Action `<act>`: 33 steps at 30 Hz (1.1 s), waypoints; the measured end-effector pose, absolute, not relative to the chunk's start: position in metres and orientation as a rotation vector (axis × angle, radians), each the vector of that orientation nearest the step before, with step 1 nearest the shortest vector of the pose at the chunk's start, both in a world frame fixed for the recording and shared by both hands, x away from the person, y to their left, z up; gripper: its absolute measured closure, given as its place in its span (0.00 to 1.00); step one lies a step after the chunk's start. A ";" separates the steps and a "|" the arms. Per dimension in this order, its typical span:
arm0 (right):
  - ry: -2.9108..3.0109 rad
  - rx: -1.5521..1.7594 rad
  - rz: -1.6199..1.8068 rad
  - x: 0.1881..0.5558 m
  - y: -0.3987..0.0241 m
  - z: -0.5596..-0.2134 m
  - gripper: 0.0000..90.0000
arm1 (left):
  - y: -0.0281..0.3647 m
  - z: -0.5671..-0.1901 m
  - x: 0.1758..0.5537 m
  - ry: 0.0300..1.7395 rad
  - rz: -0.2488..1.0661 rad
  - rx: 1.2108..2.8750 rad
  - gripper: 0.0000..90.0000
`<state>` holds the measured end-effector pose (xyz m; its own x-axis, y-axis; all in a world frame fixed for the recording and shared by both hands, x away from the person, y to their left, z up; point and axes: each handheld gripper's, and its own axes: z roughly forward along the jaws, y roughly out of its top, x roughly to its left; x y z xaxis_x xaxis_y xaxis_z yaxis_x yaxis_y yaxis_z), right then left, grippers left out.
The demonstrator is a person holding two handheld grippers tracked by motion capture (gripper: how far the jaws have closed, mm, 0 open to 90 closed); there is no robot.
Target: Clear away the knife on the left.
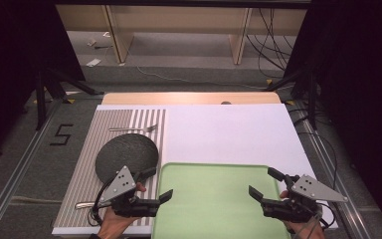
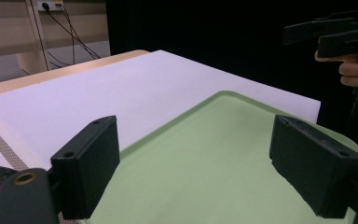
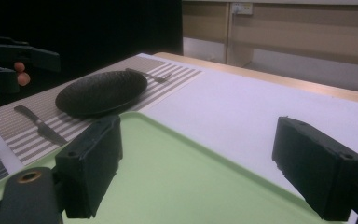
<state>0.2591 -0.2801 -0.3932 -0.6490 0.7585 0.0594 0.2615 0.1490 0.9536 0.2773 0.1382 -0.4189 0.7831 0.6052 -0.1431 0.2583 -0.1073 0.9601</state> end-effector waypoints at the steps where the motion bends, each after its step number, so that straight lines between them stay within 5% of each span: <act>1: 1.994 0.972 1.513 0.259 -0.280 -0.393 0.19 | 0.138 -0.419 0.277 0.687 0.334 1.693 0.17; 33: 2.008 0.965 1.511 0.259 -0.280 -0.394 0.19 | 0.147 -0.402 0.286 0.682 0.312 2.105 0.18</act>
<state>0.2586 -0.2797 -0.3936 -0.6564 0.7521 0.0582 0.2640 0.1568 0.9517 0.2857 0.1471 -0.4023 0.8181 0.5744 -0.0279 0.3544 -0.4654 0.8110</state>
